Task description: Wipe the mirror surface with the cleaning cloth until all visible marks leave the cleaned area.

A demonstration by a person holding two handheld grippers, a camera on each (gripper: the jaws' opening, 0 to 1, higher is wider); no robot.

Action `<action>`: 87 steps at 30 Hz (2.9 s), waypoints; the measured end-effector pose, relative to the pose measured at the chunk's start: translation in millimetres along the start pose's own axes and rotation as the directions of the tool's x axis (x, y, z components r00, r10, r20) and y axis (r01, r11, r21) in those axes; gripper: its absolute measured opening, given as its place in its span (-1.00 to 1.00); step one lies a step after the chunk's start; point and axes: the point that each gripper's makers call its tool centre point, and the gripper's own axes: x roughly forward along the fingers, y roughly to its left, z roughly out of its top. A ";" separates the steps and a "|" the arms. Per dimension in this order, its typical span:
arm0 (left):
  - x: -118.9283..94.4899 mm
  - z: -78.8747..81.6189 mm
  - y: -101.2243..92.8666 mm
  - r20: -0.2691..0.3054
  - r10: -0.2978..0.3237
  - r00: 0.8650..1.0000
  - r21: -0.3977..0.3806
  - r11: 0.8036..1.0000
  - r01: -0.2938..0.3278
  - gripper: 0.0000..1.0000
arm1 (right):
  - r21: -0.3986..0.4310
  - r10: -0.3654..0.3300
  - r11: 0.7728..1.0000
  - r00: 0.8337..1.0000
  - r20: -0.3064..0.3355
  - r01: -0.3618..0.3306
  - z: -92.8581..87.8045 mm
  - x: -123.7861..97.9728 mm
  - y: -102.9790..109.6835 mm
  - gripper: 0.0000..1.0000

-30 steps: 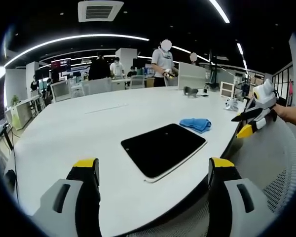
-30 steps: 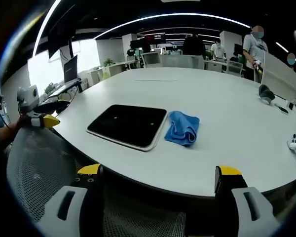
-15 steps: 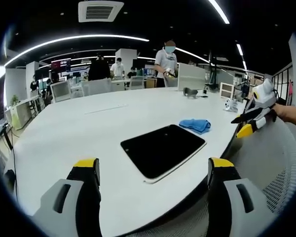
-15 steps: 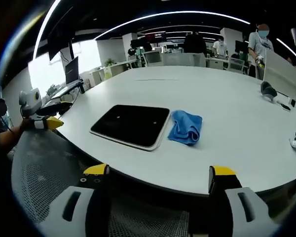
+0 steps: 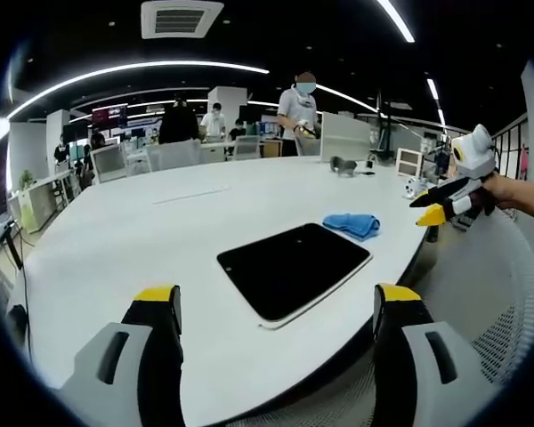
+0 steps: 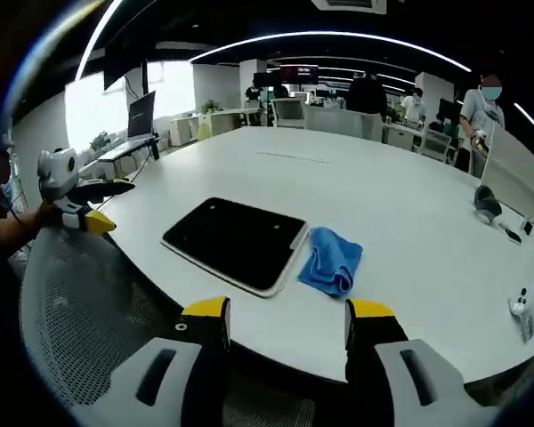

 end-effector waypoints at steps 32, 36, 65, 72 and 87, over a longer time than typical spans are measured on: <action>-0.3 0.6 -2.5 0.002 -0.013 1.000 -0.003 1.000 0.013 0.71 | -0.079 0.014 0.997 0.990 -0.138 -0.025 4.7 84.6 -51.9 -0.47; 0.2 0.0 -4.5 -0.002 -0.025 1.000 0.000 1.000 0.025 0.71 | -0.060 0.016 0.998 0.991 -0.132 -0.024 8.2 91.5 -58.1 -0.48; 0.8 -2.3 -5.0 -0.013 -0.028 1.000 -0.001 1.000 0.028 0.70 | -0.057 0.023 0.998 0.981 -0.195 -0.035 -10.1 140.0 -67.5 -0.92; 0.5 -1.1 -3.6 -0.007 -0.022 1.000 -0.001 1.000 0.022 0.75 | -0.062 0.023 0.997 0.985 -0.172 -0.034 -5.5 138.1 -64.2 -0.99; 0.3 -1.6 -2.5 -0.007 -0.024 1.000 -0.006 1.000 0.024 0.73 | 0.148 0.001 0.989 1.000 -0.027 0.003 60.4 134.5 -44.5 -1.00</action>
